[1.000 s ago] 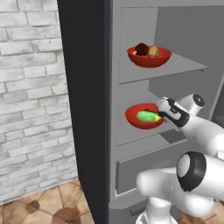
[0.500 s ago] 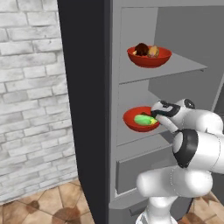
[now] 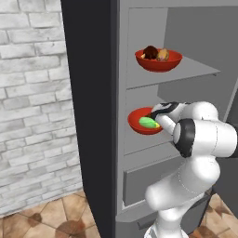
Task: Place the bowl with the corn and sweet potato on the second highest shelf of the fridge. Place the bowl with the chicken drumstick and steak on the top shelf of the fridge.
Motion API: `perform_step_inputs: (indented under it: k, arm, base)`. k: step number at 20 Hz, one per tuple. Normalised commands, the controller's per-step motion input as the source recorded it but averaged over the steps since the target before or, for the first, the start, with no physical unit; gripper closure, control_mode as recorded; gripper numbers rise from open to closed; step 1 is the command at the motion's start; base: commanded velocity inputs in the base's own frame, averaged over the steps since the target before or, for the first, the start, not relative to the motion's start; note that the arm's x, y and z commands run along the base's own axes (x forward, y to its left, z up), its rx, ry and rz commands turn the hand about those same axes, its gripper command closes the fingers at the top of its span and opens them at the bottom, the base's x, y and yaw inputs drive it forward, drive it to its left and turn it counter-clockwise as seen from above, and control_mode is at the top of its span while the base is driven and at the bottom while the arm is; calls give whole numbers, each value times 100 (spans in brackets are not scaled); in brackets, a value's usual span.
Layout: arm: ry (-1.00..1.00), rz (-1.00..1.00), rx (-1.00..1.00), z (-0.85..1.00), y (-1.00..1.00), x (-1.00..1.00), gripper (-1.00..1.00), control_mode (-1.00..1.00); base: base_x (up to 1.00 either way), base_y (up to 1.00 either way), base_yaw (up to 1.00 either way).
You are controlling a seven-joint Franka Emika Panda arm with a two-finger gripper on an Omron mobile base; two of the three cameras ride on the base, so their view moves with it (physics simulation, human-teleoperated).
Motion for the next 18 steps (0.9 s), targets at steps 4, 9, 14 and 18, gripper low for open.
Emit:
perform_step_inputs:
  k: [4,9,14,18]
  arm:
    - [2,0,0,6,0,7,-100,-100]
    - [-5,-4,0,58,0,-22,-100,-100]
    - [-12,0,0,100,0,-60,-100,-100]
    - [-11,-2,0,100,0,-98,-100,-100]
  base:
    - [0,0,0]
    - [0,0,0]
    - [0,0,0]
    - [0,0,0]
